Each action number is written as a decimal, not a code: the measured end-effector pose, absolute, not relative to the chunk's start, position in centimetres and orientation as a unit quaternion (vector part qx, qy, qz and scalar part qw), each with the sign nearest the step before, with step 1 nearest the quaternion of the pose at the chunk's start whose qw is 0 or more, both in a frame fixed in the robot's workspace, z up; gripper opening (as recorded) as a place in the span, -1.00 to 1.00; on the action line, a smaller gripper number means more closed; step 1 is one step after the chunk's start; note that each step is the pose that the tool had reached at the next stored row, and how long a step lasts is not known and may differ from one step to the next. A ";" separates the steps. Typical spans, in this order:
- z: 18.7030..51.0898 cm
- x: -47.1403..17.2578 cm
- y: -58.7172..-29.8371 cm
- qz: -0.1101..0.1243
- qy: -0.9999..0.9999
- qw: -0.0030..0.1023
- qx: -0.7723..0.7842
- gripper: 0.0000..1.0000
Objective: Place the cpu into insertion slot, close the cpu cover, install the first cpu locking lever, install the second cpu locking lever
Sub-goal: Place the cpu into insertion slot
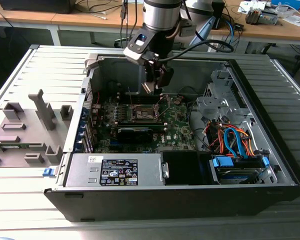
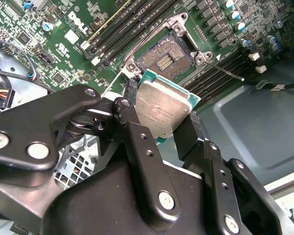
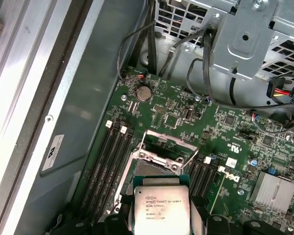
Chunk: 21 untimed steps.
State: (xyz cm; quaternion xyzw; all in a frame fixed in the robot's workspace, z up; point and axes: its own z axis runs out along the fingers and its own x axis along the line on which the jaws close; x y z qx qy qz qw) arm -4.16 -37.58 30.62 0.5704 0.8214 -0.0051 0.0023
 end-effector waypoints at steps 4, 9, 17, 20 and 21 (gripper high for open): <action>30.6 -4.2 -37.6 -0.005 0.816 0.002 0.579 0.09; 30.5 -4.2 -37.6 -0.005 0.805 0.002 0.593 0.09; 30.4 -4.2 -37.6 -0.006 0.794 0.003 0.608 0.09; 30.4 -4.2 -37.6 -0.007 0.790 0.003 0.614 0.09; 30.4 -4.2 -37.6 -0.007 0.788 0.003 0.615 0.09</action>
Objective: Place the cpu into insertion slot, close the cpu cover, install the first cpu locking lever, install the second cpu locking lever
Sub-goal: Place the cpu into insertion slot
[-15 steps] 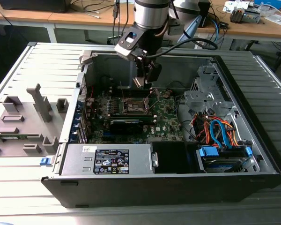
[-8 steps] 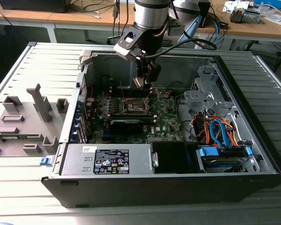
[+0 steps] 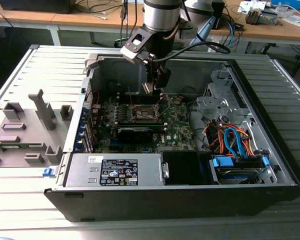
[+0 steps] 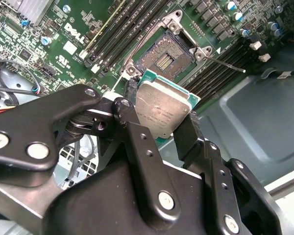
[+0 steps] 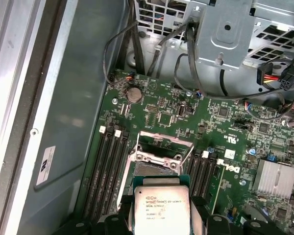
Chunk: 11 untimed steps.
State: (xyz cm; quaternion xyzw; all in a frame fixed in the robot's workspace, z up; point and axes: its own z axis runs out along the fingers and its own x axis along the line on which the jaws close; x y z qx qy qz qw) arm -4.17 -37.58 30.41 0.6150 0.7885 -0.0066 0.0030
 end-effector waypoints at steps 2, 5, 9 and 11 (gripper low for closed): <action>30.4 -4.2 -37.6 -0.007 0.786 0.003 0.618 0.09; 30.4 -4.2 -37.6 -0.007 0.782 0.003 0.623 0.09; 30.3 -4.2 -37.6 -0.007 0.776 0.003 0.631 0.09; 30.3 -4.2 -37.6 -0.007 0.771 0.003 0.637 0.09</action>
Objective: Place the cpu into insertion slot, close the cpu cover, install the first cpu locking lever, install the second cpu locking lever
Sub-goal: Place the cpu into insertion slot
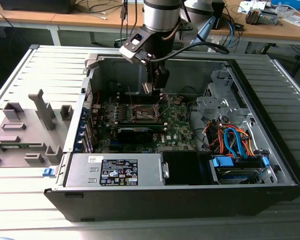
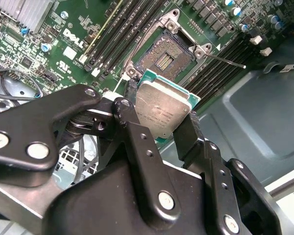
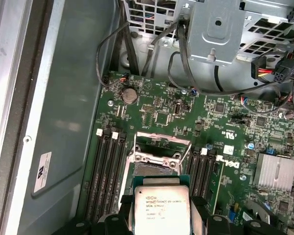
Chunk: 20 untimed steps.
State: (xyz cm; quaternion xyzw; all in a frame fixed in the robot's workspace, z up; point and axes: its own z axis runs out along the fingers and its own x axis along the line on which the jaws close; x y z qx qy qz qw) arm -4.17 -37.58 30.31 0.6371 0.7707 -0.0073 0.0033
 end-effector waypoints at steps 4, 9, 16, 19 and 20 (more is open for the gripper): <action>30.3 -4.2 -37.6 -0.007 0.765 0.003 0.644 0.09; 30.2 -4.2 -37.6 -0.008 0.756 0.003 0.655 0.09; 30.1 -4.2 -37.6 -0.008 0.738 0.003 0.675 0.09; 30.1 -4.2 -37.6 -0.008 0.729 0.003 0.684 0.09; 30.1 -4.2 -37.6 -0.008 0.725 0.003 0.688 0.09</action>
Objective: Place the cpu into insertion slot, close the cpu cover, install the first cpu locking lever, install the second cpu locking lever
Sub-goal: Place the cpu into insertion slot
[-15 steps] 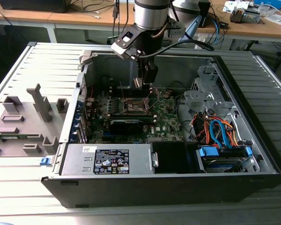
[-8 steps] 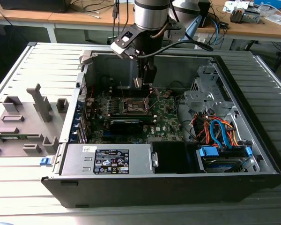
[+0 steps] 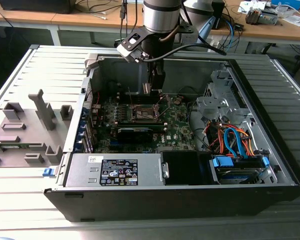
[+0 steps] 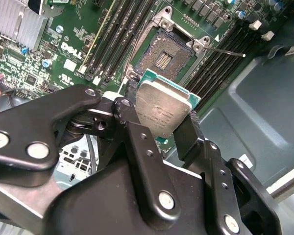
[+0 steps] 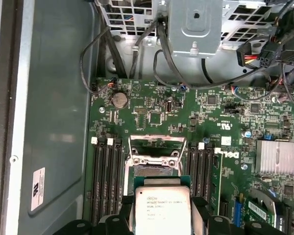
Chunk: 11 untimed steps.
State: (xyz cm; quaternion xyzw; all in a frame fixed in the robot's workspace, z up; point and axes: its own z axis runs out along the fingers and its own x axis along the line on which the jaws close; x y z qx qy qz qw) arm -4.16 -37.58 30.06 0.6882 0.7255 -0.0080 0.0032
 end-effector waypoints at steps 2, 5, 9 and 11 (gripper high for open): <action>30.0 -4.2 -37.6 -0.008 0.721 0.003 0.693 0.09; 30.0 -4.2 -37.6 -0.008 0.715 0.003 0.699 0.09; 30.0 -4.2 -37.6 -0.008 0.708 0.003 0.706 0.09; 29.9 -4.2 -37.6 -0.008 0.703 0.003 0.711 0.09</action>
